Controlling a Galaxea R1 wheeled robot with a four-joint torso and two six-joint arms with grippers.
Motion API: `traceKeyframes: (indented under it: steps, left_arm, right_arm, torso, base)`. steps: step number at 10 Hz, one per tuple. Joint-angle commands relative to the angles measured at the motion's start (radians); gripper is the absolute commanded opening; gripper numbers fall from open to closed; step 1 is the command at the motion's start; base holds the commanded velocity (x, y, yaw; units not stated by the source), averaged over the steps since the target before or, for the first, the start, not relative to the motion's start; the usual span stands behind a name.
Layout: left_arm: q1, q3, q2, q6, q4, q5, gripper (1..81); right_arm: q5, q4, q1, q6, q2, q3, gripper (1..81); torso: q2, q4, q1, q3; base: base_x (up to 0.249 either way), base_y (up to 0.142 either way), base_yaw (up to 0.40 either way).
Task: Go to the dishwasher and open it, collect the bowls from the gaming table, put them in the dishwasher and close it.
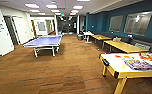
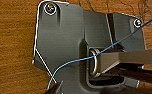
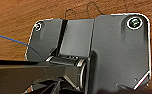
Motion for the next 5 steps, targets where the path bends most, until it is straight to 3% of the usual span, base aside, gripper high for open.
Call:
traceKeyframes:
  steps: [1, 5]
  left_arm:
    - [-0.041, -0.001, -0.004, 0.005, -0.004, 0.051, 81.1]
    - [-0.041, -0.001, -0.001, 0.007, -0.002, 0.052, 81.1]
  right_arm:
    - [-0.039, -0.010, 0.048, -0.003, 0.002, 0.004, 81.1]
    - [-0.039, -0.008, 0.050, -0.003, 0.002, 0.004, 81.1]
  torso:
    - [0.000, 0.000, 0.000, 0.000]
    - [0.000, 0.000, 0.000, 0.000]
  base:
    - [0.150, 0.000, 0.000]
    - [0.150, 0.000, 0.000]
